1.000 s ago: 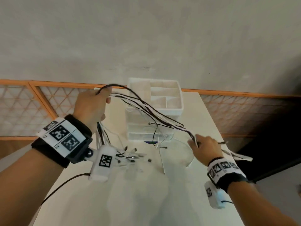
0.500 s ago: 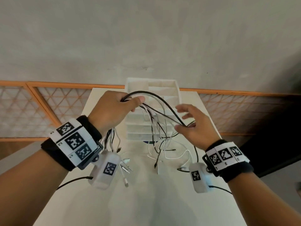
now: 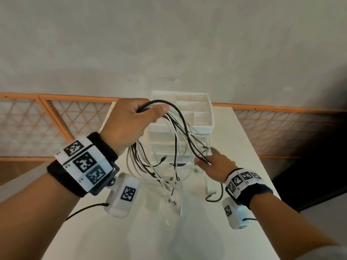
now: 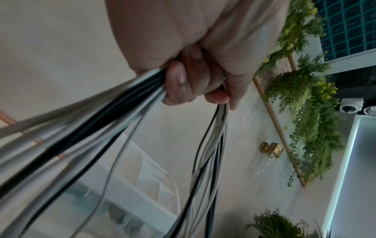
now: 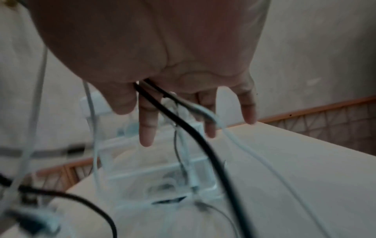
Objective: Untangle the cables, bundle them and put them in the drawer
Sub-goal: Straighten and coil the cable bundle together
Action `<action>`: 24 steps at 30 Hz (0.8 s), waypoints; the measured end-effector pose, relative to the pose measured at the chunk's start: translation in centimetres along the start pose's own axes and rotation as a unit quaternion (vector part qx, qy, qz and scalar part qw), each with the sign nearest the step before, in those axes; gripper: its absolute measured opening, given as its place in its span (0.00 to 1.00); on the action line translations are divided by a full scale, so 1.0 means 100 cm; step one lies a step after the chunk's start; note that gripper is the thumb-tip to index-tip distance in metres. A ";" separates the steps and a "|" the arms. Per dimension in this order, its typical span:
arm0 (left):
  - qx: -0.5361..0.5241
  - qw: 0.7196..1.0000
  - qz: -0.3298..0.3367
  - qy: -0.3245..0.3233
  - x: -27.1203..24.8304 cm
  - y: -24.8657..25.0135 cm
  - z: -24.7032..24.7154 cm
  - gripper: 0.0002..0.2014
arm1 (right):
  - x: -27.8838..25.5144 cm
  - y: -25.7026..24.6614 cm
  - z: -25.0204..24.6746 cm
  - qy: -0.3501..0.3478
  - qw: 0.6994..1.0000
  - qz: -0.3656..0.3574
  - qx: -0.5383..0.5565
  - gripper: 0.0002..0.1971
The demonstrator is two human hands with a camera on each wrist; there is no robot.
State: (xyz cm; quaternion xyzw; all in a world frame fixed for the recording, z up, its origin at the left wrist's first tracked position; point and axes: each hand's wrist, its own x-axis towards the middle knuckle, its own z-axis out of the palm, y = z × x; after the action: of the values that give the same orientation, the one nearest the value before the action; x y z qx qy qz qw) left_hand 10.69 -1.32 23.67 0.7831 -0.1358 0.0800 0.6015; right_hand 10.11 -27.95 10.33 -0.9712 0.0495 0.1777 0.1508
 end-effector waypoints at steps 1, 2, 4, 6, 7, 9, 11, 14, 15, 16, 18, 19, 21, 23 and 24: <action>-0.001 1.000 -0.005 0.015 0.001 -0.003 0.001 0.23 | 0.001 0.001 -0.004 0.008 0.999 -0.005 0.049 0.29; -0.007 0.999 -0.008 0.033 0.002 -0.004 0.001 0.23 | 0.002 0.004 -0.007 0.020 0.995 -0.005 0.097 0.33; -0.026 0.996 -0.023 0.076 0.007 -0.008 -0.003 0.23 | 0.001 0.015 -0.010 0.012 0.987 0.010 0.157 0.41; -0.045 0.992 -0.043 0.111 0.011 -0.008 -0.007 0.22 | -0.003 0.027 -0.005 -0.033 0.986 0.026 0.161 0.49; -0.055 0.991 -0.047 0.112 0.013 -0.008 -0.008 0.21 | -0.006 0.032 0.000 -0.057 0.988 0.035 0.140 0.50; -0.056 0.994 -0.047 0.082 0.014 -0.009 -0.008 0.21 | -0.007 0.040 0.013 -0.087 0.992 0.052 0.073 0.47; -0.024 0.998 -0.045 0.046 0.012 -0.010 -0.003 0.21 | -0.007 0.039 0.015 -0.081 0.995 0.044 0.049 0.39; 0.015 0.999 -0.042 0.015 0.008 -0.011 0.006 0.22 | -0.012 0.017 -0.012 0.014 0.994 0.002 0.107 0.22; 0.021 0.999 -0.036 0.007 0.006 -0.010 0.010 0.23 | -0.016 0.007 -0.024 0.064 0.992 -0.014 0.104 0.19; 0.029 0.999 -0.030 -0.002 0.005 -0.010 0.012 0.23 | -0.021 -0.005 -0.037 0.123 0.987 -0.036 0.101 0.17; 0.052 0.998 -0.016 -0.028 0.004 -0.006 0.017 0.21 | -0.035 -0.033 -0.063 0.220 0.955 -0.123 0.159 0.16; 0.065 0.997 -0.009 -0.045 0.003 -0.003 0.019 0.20 | -0.041 -0.047 -0.074 0.229 0.935 -0.173 0.210 0.16; 0.087 0.993 0.006 -0.076 0.003 0.002 0.021 0.21 | -0.049 -0.068 -0.089 0.185 0.902 -0.254 0.296 0.13; 0.098 0.990 0.025 -0.095 0.002 0.005 0.020 0.23 | -0.050 -0.077 -0.092 0.146 0.888 -0.291 0.325 0.06; 0.100 0.990 0.034 -0.098 0.001 0.006 0.019 0.23 | -0.048 -0.077 -0.090 0.136 0.888 -0.297 0.325 0.05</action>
State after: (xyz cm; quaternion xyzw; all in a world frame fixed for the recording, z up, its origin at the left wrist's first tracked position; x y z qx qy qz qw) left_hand 10.53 -3.26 23.76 0.8382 -0.2118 0.0362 0.5012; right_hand 9.74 -23.22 22.26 -0.8521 -0.1663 -0.0357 0.4950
